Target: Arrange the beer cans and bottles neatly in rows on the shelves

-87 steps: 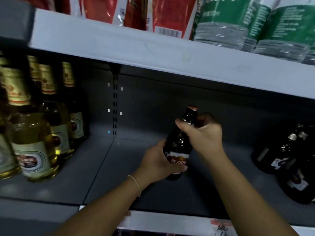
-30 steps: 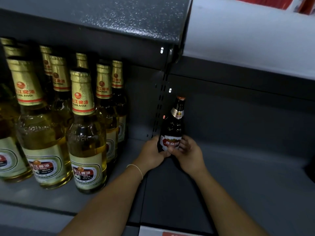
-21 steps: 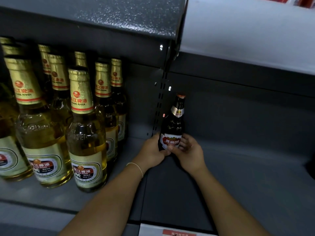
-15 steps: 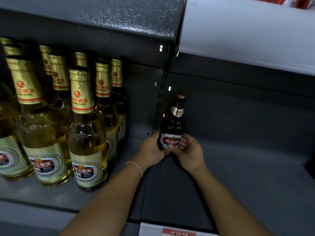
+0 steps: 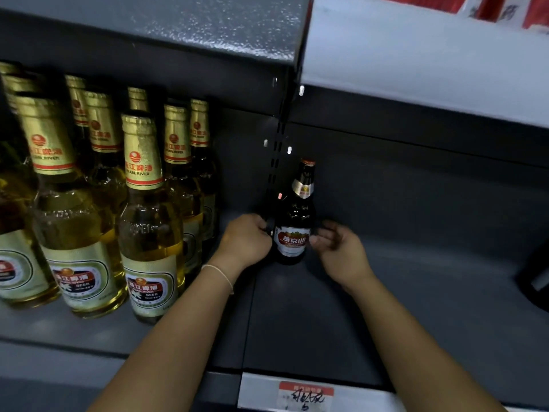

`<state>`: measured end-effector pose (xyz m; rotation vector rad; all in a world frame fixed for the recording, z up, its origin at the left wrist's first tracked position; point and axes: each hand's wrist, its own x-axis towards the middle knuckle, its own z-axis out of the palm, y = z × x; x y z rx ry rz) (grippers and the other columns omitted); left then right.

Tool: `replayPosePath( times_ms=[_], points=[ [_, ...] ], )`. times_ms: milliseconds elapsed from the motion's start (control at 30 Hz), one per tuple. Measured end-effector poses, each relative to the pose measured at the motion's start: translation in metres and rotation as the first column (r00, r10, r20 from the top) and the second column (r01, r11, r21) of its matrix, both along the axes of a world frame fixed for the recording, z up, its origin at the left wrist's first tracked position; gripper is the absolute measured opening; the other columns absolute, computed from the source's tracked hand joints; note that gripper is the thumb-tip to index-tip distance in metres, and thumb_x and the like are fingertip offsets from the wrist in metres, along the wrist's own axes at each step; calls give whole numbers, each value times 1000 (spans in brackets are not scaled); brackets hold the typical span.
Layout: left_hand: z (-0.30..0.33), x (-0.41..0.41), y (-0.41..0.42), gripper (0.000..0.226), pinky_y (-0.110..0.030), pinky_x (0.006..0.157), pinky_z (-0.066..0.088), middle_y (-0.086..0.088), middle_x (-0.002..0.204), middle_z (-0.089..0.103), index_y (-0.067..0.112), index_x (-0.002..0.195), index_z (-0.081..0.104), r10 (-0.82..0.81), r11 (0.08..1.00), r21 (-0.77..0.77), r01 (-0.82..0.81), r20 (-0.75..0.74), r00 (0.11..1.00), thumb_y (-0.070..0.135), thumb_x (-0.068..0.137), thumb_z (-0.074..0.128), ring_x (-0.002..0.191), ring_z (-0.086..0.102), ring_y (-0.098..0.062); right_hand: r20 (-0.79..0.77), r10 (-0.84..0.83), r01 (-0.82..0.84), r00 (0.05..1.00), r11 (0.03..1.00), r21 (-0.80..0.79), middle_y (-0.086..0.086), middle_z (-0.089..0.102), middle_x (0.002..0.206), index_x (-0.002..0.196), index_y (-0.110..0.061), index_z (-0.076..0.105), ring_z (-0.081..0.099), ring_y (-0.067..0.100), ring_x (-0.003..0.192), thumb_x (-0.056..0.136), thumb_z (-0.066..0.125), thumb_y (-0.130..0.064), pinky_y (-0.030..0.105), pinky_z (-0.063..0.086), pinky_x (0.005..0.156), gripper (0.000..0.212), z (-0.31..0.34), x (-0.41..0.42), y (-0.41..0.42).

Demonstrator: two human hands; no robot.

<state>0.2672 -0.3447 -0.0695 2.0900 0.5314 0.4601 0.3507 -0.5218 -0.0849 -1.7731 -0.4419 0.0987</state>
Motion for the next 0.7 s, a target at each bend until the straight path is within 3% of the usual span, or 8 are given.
replayPosePath(
  times_ms=[67, 133, 267, 433, 500, 600, 700],
  points=[
    [4, -5, -4, 17, -38, 71, 60, -9, 84, 71, 17, 79, 66, 33, 999, -19, -32, 27, 999, 4, 82, 55, 74, 71, -28, 43, -38, 38, 998, 999, -10, 10, 63, 122, 135, -1, 51, 62, 15, 109, 91, 67, -6, 24, 48, 97, 47, 5, -2, -9],
    [10, -11, -15, 17, -38, 62, 59, -10, 72, 69, 12, 76, 65, 54, 998, 29, -58, 103, 993, 12, 90, 55, 63, 69, -29, 84, -68, 70, 994, 997, -12, 7, 66, 113, 128, -1, 57, 63, 9, 100, 91, 67, -7, 17, 50, 90, 39, 10, -5, -17],
    [20, -17, -49, 43, -33, 60, 44, -10, 62, 60, -3, 70, 62, 13, 994, 101, -45, 294, 956, 28, 98, 52, 63, 59, -26, 133, -106, 107, 985, 994, -1, -5, 65, 91, 115, 0, 64, 60, 0, 82, 91, 65, -4, 5, 49, 75, 24, 17, -12, -35],
    [27, -8, -98, 51, -42, 60, 45, -12, 57, 58, -1, 64, 59, -107, 986, 159, 50, 378, 920, 36, 98, 50, 57, 57, -25, 150, -148, 147, 978, 989, 18, -5, 67, 91, 111, -6, 66, 62, -1, 82, 91, 66, -6, 6, 49, 74, 20, 31, -18, -72],
    [30, 0, -118, 42, -42, 61, 48, -9, 60, 59, 2, 69, 62, -195, 967, 226, 117, 365, 910, 31, 98, 51, 60, 57, -22, 156, -165, 163, 974, 986, 25, -4, 67, 92, 111, -6, 66, 62, -2, 82, 91, 67, -7, 7, 49, 74, 20, 38, -20, -93],
    [37, 12, -153, 20, -31, 76, 51, -4, 87, 69, 5, 90, 69, -328, 938, 231, 257, 356, 875, 13, 94, 51, 82, 63, -18, 163, -200, 198, 966, 980, 33, -2, 67, 92, 110, -7, 65, 62, -1, 82, 91, 67, -6, 6, 49, 74, 18, 47, -20, -130],
    [45, 26, -198, 28, -14, 80, 41, -4, 97, 64, 1, 113, 63, -448, 890, 230, 394, 278, 850, -5, 89, 48, 94, 59, -15, 174, -256, 252, 951, 967, 46, -2, 66, 90, 106, -9, 64, 61, 2, 82, 91, 67, -5, 6, 48, 72, 16, 53, -15, -174]
  ],
)
